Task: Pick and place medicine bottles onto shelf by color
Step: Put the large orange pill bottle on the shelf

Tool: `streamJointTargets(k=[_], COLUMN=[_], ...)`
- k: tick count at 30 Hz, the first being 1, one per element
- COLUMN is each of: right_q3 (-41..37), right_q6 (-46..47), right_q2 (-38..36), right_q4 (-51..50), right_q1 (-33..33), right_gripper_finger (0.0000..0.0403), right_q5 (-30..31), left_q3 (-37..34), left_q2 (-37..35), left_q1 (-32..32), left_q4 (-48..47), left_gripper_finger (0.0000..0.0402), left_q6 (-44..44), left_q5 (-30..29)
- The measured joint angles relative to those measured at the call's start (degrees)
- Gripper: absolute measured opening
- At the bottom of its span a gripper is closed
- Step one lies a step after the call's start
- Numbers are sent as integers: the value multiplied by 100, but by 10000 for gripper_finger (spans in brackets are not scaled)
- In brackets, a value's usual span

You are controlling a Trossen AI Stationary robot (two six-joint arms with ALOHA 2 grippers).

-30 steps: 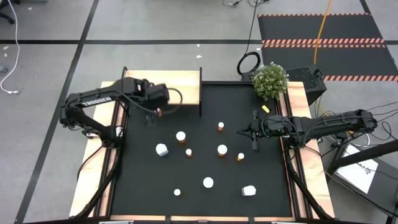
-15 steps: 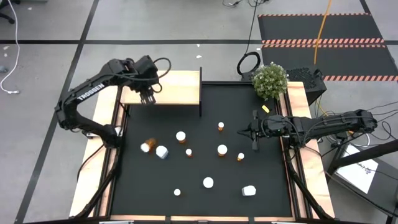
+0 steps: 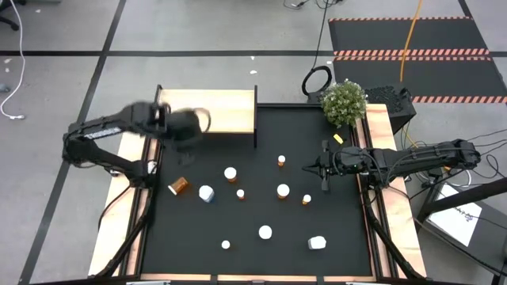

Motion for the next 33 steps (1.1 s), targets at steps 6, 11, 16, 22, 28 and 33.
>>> streamJointTargets(k=[6, 11, 16, 22, 28, 33], right_q3=[0, 0, 0, 0, 0, 0], right_q6=[-26, -98, -94, 89, 205, 258], right_q2=[2, 1, 2, 2, 0, 0], right_q4=[3, 9, 39, 34, 37, 55], right_q1=[0, -1, 0, 0, 0, 0], right_gripper_finger=[0, 0, 0, 0, 0, 0], right_q5=[-2, -4, -4, -7, -5, 0], left_q3=[-1028, -1832, -2581, -3203, -3807, -4286], left_q2=[-211, -196, -179, -178, -177, -178], left_q1=[-1756, -2656, -3090, -3345, -3347, -3347], left_q4=[-14, 39, 167, 641, 1270, 1956], left_gripper_finger=[159, 216, 268, 315, 330, 325], left_q6=[-2362, -4192, -5605, -6244, -6498, -6475], left_q5=[-318, -322, -320, -322, -322, -331])
